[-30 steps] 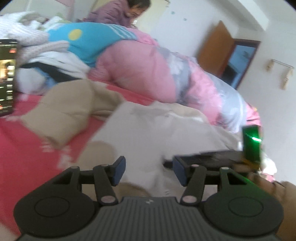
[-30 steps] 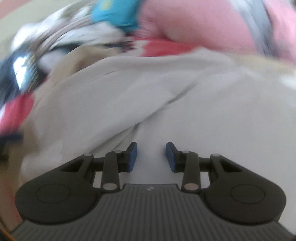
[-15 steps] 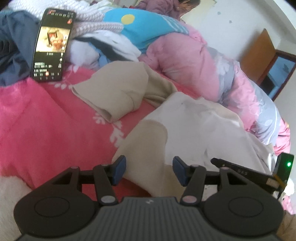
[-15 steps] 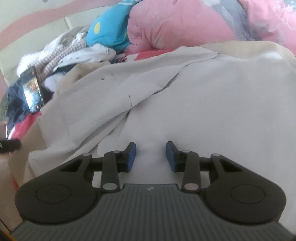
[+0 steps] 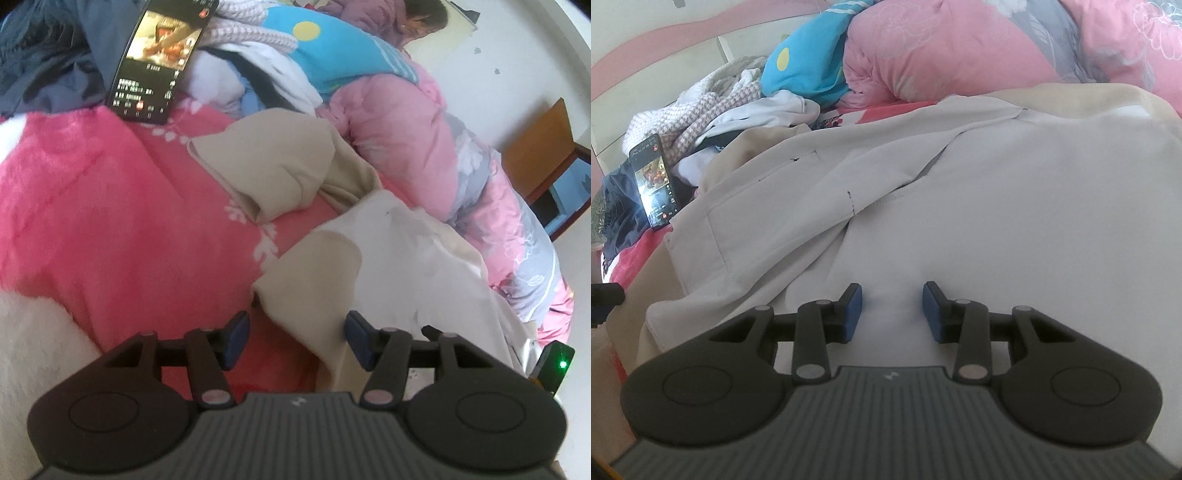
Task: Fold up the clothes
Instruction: 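Move both grippers back above the folded hoodie, then grasp the beige hoodie edge with the left gripper and lift it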
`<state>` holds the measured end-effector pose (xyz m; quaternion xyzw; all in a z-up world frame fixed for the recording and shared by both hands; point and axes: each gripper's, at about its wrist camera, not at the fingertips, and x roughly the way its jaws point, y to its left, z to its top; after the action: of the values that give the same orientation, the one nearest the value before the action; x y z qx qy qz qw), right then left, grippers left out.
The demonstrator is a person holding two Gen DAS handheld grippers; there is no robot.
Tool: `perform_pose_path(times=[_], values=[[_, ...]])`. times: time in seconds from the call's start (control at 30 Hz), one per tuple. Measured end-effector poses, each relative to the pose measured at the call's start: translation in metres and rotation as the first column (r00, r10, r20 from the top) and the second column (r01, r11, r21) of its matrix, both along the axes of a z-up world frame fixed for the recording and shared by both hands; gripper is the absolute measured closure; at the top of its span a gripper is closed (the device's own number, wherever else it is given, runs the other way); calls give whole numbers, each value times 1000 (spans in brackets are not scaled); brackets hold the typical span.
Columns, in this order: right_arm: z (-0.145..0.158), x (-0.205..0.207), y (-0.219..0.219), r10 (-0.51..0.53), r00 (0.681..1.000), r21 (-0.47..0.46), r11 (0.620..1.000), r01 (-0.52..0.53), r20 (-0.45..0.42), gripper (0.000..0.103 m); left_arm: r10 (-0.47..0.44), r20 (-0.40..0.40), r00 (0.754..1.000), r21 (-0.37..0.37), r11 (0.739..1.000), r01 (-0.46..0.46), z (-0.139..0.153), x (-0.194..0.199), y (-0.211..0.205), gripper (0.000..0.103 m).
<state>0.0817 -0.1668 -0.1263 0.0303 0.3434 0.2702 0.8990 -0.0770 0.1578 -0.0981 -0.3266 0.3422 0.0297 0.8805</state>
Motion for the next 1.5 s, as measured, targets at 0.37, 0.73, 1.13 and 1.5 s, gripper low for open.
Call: perform_pose_path(times=[0.37, 0.73, 1.13, 1.5], values=[[-1, 1, -4, -6, 1000, 33, 999, 6, -10, 67, -100, 186, 978, 142, 987, 74, 31, 23, -43, 95], [19, -16, -48, -127, 987, 180, 973, 143, -101, 64, -576, 236, 782, 406, 790, 459, 31, 42, -176, 95], [83, -34, -23, -30, 999, 113, 993, 25, 40, 46, -630, 147, 763, 409, 741, 533, -20, 39, -201, 95], [45, -7, -8, -71, 988, 74, 994, 81, -136, 95, -646, 184, 741, 430, 731, 530, -21, 28, -194, 94]])
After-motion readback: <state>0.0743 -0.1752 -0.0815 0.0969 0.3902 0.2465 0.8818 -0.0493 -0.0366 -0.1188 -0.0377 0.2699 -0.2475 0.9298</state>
